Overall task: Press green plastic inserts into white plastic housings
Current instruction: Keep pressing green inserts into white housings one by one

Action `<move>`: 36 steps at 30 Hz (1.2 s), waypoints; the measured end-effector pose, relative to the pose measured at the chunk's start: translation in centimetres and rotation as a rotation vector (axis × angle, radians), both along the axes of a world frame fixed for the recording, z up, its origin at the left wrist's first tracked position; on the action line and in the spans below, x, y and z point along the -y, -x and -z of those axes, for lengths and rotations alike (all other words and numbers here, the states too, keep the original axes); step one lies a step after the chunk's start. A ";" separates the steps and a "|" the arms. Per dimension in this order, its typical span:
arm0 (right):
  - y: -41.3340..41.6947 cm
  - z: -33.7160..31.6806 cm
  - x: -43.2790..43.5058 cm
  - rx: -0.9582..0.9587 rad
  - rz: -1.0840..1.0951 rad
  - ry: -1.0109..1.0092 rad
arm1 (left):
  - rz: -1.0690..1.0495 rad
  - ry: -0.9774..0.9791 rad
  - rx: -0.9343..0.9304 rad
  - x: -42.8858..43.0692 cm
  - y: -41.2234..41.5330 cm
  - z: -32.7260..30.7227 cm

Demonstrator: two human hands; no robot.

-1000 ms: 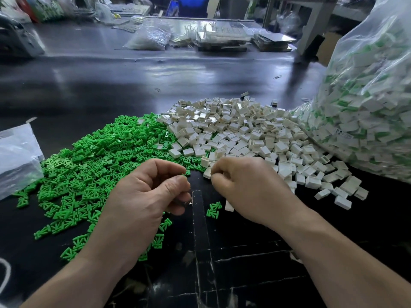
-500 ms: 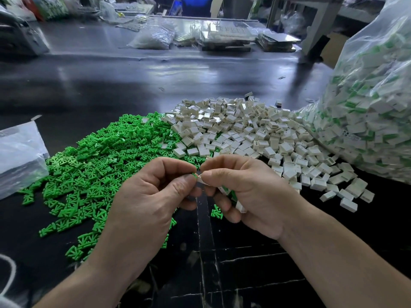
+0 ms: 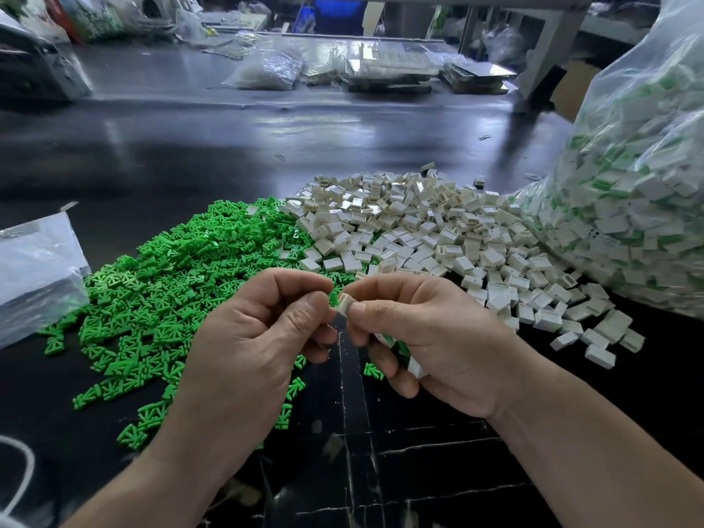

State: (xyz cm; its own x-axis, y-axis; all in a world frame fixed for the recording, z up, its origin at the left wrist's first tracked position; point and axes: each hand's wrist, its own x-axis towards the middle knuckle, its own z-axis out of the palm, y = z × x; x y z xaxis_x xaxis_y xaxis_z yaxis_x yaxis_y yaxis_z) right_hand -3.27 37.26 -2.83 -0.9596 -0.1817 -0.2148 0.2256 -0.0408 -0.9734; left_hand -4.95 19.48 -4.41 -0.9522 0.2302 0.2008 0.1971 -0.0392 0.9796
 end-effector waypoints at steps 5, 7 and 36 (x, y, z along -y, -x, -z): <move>-0.2 -0.2 0.0 -0.010 -0.001 -0.012 | 0.004 0.064 -0.033 0.2 0.0 -0.2; -0.2 -0.2 -0.1 -0.012 -0.003 0.024 | -0.004 0.074 -0.036 0.3 0.1 -0.1; -0.7 -0.4 0.5 0.000 -0.084 0.142 | 0.344 -0.564 0.543 -0.6 -0.2 -0.1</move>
